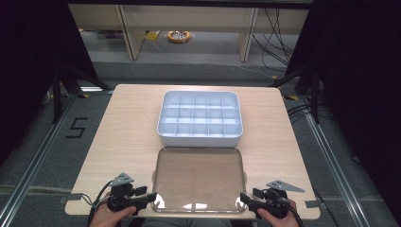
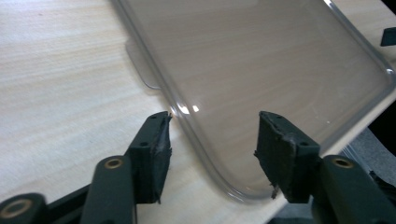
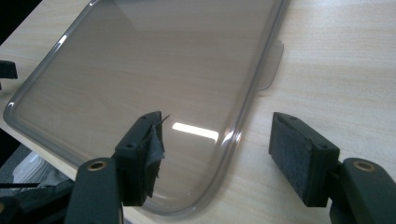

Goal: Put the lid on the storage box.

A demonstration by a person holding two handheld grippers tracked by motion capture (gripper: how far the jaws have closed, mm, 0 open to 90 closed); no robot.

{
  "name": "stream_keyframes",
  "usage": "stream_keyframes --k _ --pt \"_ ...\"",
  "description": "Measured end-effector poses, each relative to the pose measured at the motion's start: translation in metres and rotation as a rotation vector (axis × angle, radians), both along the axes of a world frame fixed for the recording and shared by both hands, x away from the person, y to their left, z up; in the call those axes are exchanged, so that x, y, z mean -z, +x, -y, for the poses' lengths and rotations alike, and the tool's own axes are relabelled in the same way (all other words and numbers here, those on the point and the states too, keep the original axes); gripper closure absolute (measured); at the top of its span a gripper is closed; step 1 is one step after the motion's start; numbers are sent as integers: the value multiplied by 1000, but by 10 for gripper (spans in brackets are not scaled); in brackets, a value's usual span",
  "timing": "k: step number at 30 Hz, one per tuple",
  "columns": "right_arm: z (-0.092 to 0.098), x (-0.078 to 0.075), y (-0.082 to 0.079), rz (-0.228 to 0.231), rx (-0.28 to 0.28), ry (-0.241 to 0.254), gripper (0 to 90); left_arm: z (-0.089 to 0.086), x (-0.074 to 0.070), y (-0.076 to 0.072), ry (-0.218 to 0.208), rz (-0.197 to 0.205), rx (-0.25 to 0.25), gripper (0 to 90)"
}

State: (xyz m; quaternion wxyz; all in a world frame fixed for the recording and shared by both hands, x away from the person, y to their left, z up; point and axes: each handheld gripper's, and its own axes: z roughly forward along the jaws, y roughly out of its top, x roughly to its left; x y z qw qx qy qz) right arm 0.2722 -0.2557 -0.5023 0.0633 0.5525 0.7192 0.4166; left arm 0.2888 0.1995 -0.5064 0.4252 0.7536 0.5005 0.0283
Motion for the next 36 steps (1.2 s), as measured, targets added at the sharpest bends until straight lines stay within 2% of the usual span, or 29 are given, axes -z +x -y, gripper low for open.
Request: stream_keyframes --k 1,3,4,5,6,8,9,11,12,13,14,15,17,18,19,20,22,23,25,26,27,28,29,30,31,32,33,35,36 --pt "-1 0 1 -1 -7 8 365 1 1 3 -10 -12 -9 463" --pt "-2 2 4 -12 -2 7 367 0 3 7 -1 -26 -3 470" --pt "-3 3 5 -12 -4 30 365 0 4 10 6 -40 1 468" --pt "-2 6 8 4 -2 31 365 1 4 12 0 -40 -2 470" --pt "-2 6 10 -15 5 42 366 3 5 14 11 -41 -3 479" --pt "-2 6 11 -16 11 44 369 4 6 16 15 -46 -1 480" --pt "-2 6 12 -33 3 40 374 5 8 17 2 -53 -8 480" --pt "-3 8 14 -30 8 41 373 8 7 18 -8 -56 -9 475" --pt "-6 8 14 -66 28 78 372 8 7 18 -2 -57 1 472" --pt "-4 9 16 -57 1 90 375 9 7 19 -3 -59 12 473" --pt "-5 10 16 -68 17 106 383 11 8 18 -16 -60 -5 473" --pt "-4 13 18 -51 8 110 386 12 7 18 -3 -58 0 472" --pt "-2 15 18 -66 35 156 382 13 8 17 -3 -55 -15 469" --pt "-1 15 17 -70 42 178 382 12 7 17 -2 -54 4 470" --pt "-3 13 15 -105 75 207 383 12 7 17 -2 -54 4 471" --pt "-2 17 17 -75 68 210 383 13 8 16 -11 -48 -8 470" --pt "0 17 17 -77 68 217 385 12 8 16 -1 -48 1 470" --pt "-2 14 13 -131 98 261 393 11 7 16 6 -47 5 470" --pt "2 17 13 -118 94 278 416 11 7 15 9 -46 6 467" --pt "4 19 10 -146 115 338 435 12 8 15 7 -44 -1 465" --pt "5 18 8 -186 137 363 450 12 8 14 5 -42 -3 463" --pt "5 18 8 -186 137 363 450 11 8 14 9 -42 5 463" --pt "6 20 7 -183 139 398 468 11 8 13 9 -40 8 463" --pt "6 18 5 -221 145 414 478 11 8 13 9 -40 8 463" --pt "6 18 5 -221 145 414 478 11 8 13 10 -38 8 463" --pt "7 21 5 -200 140 383 490 10 8 12 7 -38 -4 459" --pt "7 21 5 -200 140 383 490 10 8 12 7 -38 -4 454" --pt "7 22 3 -230 156 459 519 11 8 12 11 -34 -11 454" --pt "7 22 3 -230 156 459 519 11 8 12 11 -34 -11 453"
